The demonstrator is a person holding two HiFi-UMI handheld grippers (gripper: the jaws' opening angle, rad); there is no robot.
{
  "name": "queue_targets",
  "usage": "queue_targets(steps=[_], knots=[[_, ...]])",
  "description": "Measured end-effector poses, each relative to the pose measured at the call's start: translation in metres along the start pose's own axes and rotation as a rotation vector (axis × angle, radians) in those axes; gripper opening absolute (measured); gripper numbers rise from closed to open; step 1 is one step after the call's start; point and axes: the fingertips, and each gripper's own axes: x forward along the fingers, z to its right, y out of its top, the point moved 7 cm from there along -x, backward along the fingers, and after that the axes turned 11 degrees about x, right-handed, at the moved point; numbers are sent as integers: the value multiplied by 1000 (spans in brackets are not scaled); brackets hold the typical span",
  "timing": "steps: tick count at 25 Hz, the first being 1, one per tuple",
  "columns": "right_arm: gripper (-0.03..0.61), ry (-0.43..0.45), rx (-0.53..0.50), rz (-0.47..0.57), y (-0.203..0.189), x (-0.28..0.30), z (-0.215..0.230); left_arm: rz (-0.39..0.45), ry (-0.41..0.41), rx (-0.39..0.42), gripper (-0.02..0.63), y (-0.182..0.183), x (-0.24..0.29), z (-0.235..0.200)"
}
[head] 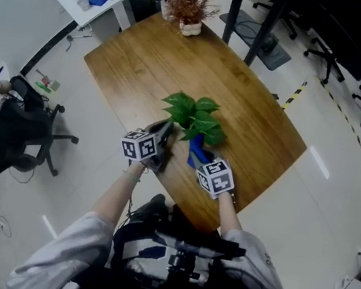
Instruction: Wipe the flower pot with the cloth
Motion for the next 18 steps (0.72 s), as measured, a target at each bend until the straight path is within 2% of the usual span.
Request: queue_targets(steps=[4, 8, 11, 15, 18], knots=[[66, -36, 98, 49, -6, -17, -5, 65, -27, 2, 9, 3, -26, 9], [66, -55, 206, 120, -18, -35, -19, 100, -71, 42, 9, 3, -56, 21], [66, -81, 253, 179, -21, -53, -32, 138, -97, 63, 9, 12, -73, 32], [66, -105, 319, 274, -18, -75, -52, 222, -133, 52, 9, 33, -91, 44], [64, -140, 353, 328, -19, -86, -68, 235, -176, 82, 9, 44, -102, 54]])
